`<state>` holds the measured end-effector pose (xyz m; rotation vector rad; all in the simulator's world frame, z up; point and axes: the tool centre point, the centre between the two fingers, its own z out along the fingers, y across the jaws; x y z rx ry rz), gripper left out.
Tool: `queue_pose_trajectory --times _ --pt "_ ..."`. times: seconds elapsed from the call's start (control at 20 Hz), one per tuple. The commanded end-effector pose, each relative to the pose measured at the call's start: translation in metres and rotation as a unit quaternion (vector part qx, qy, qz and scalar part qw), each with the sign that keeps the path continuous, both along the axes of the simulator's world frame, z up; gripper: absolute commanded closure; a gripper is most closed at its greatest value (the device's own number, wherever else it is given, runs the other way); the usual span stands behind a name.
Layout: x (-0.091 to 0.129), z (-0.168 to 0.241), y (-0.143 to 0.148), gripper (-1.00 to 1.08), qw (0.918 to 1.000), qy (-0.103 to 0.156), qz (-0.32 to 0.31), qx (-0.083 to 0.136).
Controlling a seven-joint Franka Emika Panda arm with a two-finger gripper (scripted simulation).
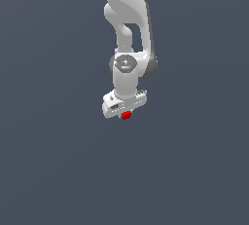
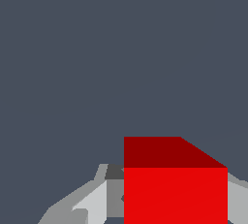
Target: Pick up the red cube and move it to a goal position.
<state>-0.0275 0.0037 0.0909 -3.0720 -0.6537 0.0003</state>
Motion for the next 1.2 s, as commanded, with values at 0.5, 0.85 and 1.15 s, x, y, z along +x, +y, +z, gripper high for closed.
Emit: queue_pose_trajectory --times 0.5,0.85,1.15 --pt "0.056 0.09 0.026 1.08 1.0 0.0 0.0 0.0" --pt "0.072 0.112 0.032 1.08 1.0 0.0 0.0 0.0" --pt "0.076 0.117 0.033 1.08 1.0 0.0 0.0 0.0"
